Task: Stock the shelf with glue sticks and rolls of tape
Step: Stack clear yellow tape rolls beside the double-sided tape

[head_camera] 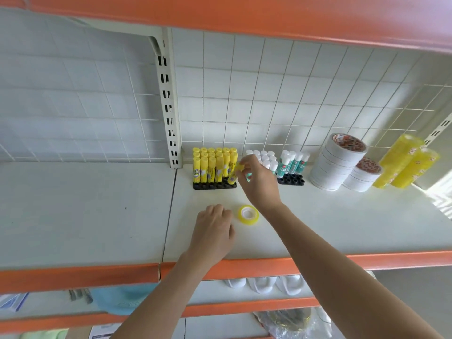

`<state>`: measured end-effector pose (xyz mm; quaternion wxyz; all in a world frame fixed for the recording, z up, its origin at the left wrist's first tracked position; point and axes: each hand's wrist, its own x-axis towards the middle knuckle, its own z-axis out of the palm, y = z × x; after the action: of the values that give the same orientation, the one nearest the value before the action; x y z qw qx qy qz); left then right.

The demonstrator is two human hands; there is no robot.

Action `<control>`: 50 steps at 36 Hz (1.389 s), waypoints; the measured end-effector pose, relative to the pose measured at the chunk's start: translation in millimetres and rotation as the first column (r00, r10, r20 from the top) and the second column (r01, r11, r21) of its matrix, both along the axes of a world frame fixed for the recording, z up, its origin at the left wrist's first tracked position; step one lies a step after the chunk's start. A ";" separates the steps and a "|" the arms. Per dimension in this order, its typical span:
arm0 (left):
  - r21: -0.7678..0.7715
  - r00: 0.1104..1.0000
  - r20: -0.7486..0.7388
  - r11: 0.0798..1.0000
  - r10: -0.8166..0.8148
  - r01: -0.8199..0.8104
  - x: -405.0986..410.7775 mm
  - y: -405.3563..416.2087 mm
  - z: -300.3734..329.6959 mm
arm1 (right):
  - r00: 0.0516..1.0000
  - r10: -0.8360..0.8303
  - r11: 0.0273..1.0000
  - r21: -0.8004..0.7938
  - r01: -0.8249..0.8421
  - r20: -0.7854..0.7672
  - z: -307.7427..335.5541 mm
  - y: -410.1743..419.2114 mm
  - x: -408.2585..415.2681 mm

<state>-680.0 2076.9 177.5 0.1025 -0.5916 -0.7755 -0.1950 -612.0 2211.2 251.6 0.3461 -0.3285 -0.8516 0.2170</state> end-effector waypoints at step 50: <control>0.022 1.000 -0.016 1.000 0.000 0.001 0.7 0.1 3.7 | 0.965 0.092 0.992 0.062 -0.111 0.245 -23.8 -10.3 36.3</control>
<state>-679.3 2077.1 181.2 0.1151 -0.5921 -0.7724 -0.1991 -575.7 2200.9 227.8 0.2404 -0.2951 -0.9107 0.1607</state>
